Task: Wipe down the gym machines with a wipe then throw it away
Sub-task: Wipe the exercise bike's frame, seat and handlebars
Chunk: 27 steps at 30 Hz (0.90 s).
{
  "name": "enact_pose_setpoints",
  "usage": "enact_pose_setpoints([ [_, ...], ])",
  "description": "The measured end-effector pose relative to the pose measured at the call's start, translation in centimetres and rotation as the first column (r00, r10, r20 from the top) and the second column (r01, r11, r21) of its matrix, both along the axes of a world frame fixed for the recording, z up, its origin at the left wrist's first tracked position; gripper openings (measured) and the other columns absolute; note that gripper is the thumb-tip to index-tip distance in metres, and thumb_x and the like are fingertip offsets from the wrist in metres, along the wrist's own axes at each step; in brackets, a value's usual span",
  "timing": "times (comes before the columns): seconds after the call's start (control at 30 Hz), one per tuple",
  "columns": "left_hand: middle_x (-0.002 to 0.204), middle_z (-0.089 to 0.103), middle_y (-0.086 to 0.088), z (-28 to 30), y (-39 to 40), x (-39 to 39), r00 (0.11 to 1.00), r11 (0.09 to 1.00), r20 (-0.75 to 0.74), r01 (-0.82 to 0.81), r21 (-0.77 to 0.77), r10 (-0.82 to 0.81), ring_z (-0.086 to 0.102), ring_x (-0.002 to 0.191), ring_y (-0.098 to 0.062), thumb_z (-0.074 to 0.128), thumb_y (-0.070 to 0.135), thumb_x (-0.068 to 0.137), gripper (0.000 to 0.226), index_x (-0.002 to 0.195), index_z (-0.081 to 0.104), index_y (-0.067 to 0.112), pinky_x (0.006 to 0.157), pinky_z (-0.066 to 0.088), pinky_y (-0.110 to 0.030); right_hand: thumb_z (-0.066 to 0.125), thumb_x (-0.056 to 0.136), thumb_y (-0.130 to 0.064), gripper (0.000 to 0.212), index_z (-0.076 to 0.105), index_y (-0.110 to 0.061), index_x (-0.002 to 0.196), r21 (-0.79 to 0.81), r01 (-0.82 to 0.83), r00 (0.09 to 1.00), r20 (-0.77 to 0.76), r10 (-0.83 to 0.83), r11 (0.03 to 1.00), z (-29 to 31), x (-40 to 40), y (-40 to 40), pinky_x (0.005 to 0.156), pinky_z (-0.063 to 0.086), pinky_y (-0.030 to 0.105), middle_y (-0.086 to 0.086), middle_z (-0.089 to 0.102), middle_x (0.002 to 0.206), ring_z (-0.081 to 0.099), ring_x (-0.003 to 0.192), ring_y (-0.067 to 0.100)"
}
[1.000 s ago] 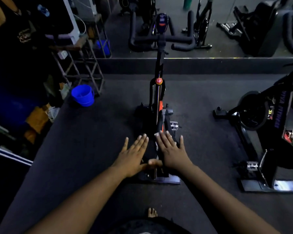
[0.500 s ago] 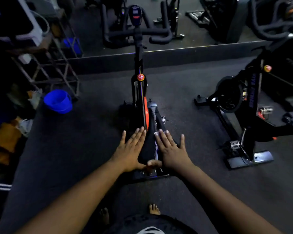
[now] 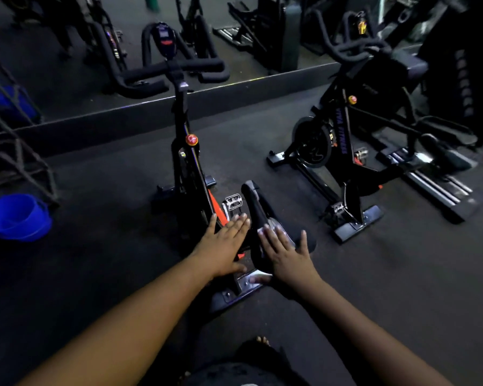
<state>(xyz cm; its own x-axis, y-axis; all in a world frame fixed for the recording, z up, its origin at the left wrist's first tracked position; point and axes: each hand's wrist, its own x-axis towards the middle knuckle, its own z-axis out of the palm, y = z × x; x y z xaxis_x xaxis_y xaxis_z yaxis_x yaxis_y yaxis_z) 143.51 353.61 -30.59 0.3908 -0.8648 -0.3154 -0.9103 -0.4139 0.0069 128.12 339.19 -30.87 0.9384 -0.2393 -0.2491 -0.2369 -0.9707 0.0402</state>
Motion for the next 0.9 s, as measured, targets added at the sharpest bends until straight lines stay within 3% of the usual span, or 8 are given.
enact_pose_setpoints([
  [0.07, 0.169, -0.022, -0.003, 0.8, -0.3, 0.8, 0.999, 0.999, 0.010, 0.034, -0.010, -0.033, -0.015, 0.157, -0.018, 0.055, 0.069, 0.091, 0.116, 0.159, -0.021, 0.014, 0.122, -0.007, -0.064, 0.030, 0.076, -0.094, 0.117, 0.001, -0.021, 0.162, 0.028, 0.080, 0.997, -0.019, -0.080, 0.996, 0.2, 1.4, 0.8, 0.113, -0.012, 0.069, -0.002, -0.006, 0.168, -0.002, 0.157, 0.022],
  [0.2, 0.168, -0.024, -0.005, 1.8, -1.6, 3.1, 0.989, 0.992, 0.087, 0.124, -0.011, -0.123, -0.016, 0.157, -0.019, 0.050, 0.071, 0.092, 0.113, 0.159, -0.020, 0.013, 0.122, -0.005, -0.064, 0.027, 0.072, -0.096, 0.118, 0.006, -0.023, 0.163, 0.003, 0.222, 0.973, 0.060, -0.222, 0.975, -1.1, -1.0, 1.5, 0.113, 0.003, 0.074, -0.003, 0.003, 0.169, 0.008, 0.156, 0.020],
  [0.33, 0.165, -0.031, -0.005, 2.0, -3.5, 6.4, 0.988, 0.994, 0.109, 0.110, 0.003, -0.109, -0.019, 0.156, -0.020, 0.047, 0.070, 0.094, 0.112, 0.157, -0.025, 0.012, 0.122, -0.004, -0.065, 0.016, 0.064, -0.104, 0.127, -0.020, -0.026, 0.158, 0.116, 0.495, 0.865, 0.025, -0.501, 0.861, -0.7, -1.2, -1.3, 0.114, -0.011, 0.070, -0.007, -0.024, 0.166, -0.021, 0.153, 0.016],
  [0.43, 0.163, -0.034, -0.004, 1.5, -4.3, 8.4, 0.978, 0.991, 0.158, 0.132, 0.021, -0.134, -0.021, 0.155, -0.020, 0.044, 0.072, 0.094, 0.112, 0.156, -0.028, 0.012, 0.121, -0.003, -0.067, 0.010, 0.061, -0.102, 0.131, -0.012, -0.020, 0.161, 0.239, 0.550, 0.824, 0.004, -0.567, 0.800, 0.4, 3.0, -2.4, 0.115, -0.009, 0.072, 0.000, -0.011, 0.170, -0.016, 0.155, 0.019],
  [0.6, 0.163, -0.035, -0.005, 0.8, -5.5, 10.9, 0.952, 0.974, 0.205, 0.220, 0.054, -0.226, -0.021, 0.155, -0.020, 0.042, 0.072, 0.095, 0.111, 0.156, -0.028, 0.011, 0.120, -0.003, -0.070, 0.019, 0.061, -0.100, 0.134, -0.004, -0.014, 0.162, 0.301, 0.476, 0.869, -0.012, -0.495, 0.827, 0.8, 9.3, -3.2, 0.116, -0.010, 0.070, 0.004, 0.005, 0.170, 0.000, 0.157, 0.021],
  [0.73, 0.161, -0.040, -0.005, -0.1, -6.5, 12.4, 0.942, 0.954, 0.151, 0.300, 0.030, -0.301, -0.026, 0.153, -0.021, 0.043, 0.070, 0.096, 0.112, 0.153, -0.033, 0.012, 0.119, -0.007, -0.069, 0.007, 0.058, -0.104, 0.133, -0.008, -0.021, 0.161, 0.180, 0.510, 0.859, -0.047, -0.510, 0.841, 0.6, 6.1, -3.5, 0.111, -0.012, 0.074, 0.000, 0.003, 0.170, 0.000, 0.157, 0.018],
  [0.83, 0.159, -0.043, -0.003, -0.9, -6.6, 14.1, 0.920, 0.927, 0.123, 0.375, 0.005, -0.373, -0.029, 0.152, -0.019, 0.042, 0.067, 0.097, 0.110, 0.152, -0.036, 0.014, 0.120, -0.010, -0.067, 0.000, 0.058, -0.104, 0.135, -0.007, -0.017, 0.161, 0.064, 0.626, 0.779, -0.098, -0.619, 0.777, 0.9, 3.8, -2.7, 0.110, -0.008, 0.078, 0.001, 0.002, 0.170, -0.004, 0.157, 0.020],
  [0.9, 0.158, -0.046, 0.000, -1.4, -6.5, 15.3, 0.902, 0.905, 0.091, 0.426, -0.019, -0.423, -0.031, 0.151, -0.016, 0.043, 0.065, 0.098, 0.108, 0.151, -0.038, 0.017, 0.120, -0.014, -0.065, 0.006, 0.059, -0.102, 0.136, -0.006, -0.013, 0.161, 0.088, 0.683, 0.730, -0.116, -0.674, 0.725, 1.3, 5.0, -1.8, 0.112, -0.006, 0.077, 0.006, 0.000, 0.170, -0.006, 0.157, 0.025],
])
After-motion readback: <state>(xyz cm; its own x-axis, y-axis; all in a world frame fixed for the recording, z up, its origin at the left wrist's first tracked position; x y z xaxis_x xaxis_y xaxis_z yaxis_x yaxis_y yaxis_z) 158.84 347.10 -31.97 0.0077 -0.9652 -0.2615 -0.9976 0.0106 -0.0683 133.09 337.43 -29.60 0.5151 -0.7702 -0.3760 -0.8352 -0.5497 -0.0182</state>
